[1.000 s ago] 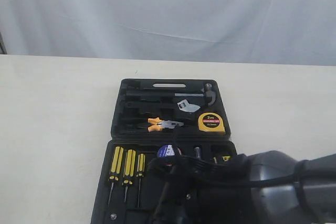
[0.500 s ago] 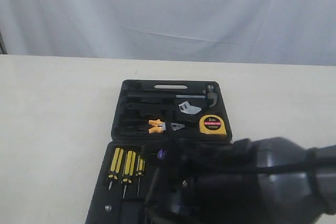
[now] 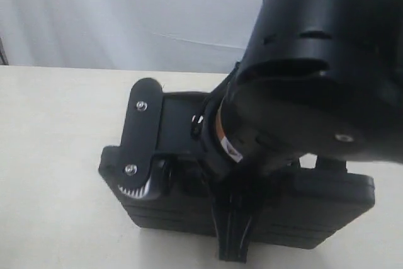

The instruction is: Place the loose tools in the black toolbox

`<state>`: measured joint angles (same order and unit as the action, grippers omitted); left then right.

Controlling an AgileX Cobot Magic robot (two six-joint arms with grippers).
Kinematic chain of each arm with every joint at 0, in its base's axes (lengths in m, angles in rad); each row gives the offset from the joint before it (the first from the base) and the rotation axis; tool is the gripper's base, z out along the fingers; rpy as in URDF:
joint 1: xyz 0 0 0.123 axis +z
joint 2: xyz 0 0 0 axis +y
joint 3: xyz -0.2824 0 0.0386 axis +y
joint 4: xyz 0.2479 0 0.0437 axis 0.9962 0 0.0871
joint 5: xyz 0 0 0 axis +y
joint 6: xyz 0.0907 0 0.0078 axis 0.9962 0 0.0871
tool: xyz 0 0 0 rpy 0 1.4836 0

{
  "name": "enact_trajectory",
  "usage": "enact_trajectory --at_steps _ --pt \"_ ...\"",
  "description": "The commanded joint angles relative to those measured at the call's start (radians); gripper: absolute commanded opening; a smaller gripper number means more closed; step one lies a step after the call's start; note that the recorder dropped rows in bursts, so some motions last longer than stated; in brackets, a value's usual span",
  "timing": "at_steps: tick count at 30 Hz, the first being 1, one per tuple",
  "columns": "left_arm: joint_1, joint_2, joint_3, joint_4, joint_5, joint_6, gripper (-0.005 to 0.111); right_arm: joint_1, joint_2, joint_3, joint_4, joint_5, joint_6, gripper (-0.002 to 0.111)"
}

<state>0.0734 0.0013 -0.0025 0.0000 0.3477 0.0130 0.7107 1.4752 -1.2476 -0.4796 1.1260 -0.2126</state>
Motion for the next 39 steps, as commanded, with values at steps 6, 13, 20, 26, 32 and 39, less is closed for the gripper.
enact_trajectory --at_steps 6,13,20,26,32,39 --pt "-0.005 -0.001 0.003 0.0 -0.005 -0.006 0.0 -0.384 0.157 -0.019 0.007 -0.397 -0.035 -0.001" --pt "-0.005 -0.001 0.003 0.0 -0.005 -0.006 0.0 -0.598 0.441 -0.02 0.007 -0.587 -0.051 -0.001" --pt "-0.005 -0.001 0.003 0.0 -0.005 -0.006 0.0 -0.626 0.705 -0.02 0.011 -0.659 -0.047 -0.001" --pt "-0.005 -0.001 0.003 0.0 -0.005 -0.006 0.0 -0.626 0.734 -0.031 0.011 -0.662 0.067 0.004" --pt "-0.005 -0.001 0.003 0.0 -0.005 -0.006 0.0 -0.626 0.721 -0.087 0.011 -0.597 0.111 0.057" --pt "-0.005 -0.001 0.003 0.0 -0.005 -0.006 0.0 -0.626 0.713 -0.17 0.009 -0.48 0.149 0.078"
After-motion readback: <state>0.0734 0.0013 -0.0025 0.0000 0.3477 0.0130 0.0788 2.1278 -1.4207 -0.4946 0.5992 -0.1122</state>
